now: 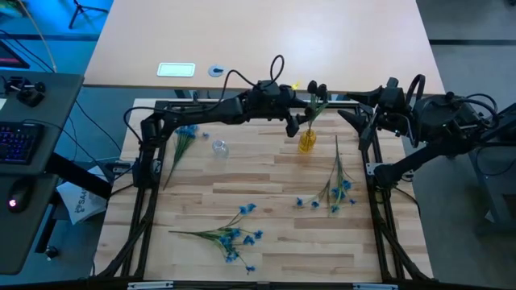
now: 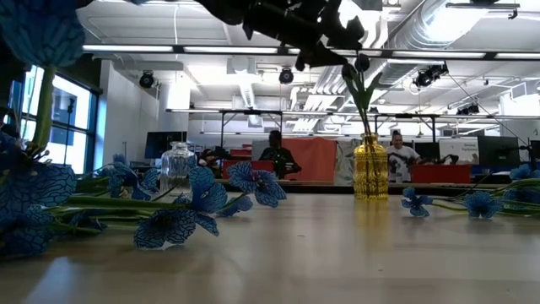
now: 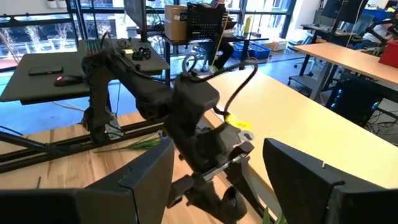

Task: Sort flowers into vase by color
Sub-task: Put the black tulip flower into the yellow crystal vase, then put the right blue flowers into the transparent crystal vase

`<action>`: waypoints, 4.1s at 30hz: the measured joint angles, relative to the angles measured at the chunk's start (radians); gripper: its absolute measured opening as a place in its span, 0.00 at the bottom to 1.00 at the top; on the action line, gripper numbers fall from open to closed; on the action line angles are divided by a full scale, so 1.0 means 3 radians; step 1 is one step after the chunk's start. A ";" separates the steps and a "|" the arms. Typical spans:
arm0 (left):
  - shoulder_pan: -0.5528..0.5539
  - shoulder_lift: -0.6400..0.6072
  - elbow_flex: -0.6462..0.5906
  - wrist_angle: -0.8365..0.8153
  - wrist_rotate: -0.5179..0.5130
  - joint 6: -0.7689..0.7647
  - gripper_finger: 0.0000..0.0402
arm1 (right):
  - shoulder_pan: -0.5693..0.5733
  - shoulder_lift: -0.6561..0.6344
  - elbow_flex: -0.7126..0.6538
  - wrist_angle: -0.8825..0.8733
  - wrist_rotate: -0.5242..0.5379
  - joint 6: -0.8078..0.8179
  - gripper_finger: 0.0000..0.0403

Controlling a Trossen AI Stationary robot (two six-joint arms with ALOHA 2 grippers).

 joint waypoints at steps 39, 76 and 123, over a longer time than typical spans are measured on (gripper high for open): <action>-0.0263 -0.1415 -0.1713 -0.1362 -0.0086 -0.0837 0.66 | -0.0009 -0.0113 -0.1159 -0.1671 0.0102 0.1850 0.60; -0.0144 -0.2382 -0.1958 -0.1071 -0.0072 -0.0882 0.66 | -0.2590 0.0115 -0.3557 -0.0290 -0.1864 0.2783 0.60; -0.0461 -0.2712 -0.1959 -0.0099 -0.0217 -0.1429 0.66 | -0.1643 -0.1247 -0.4578 0.1021 -0.2803 0.2686 0.01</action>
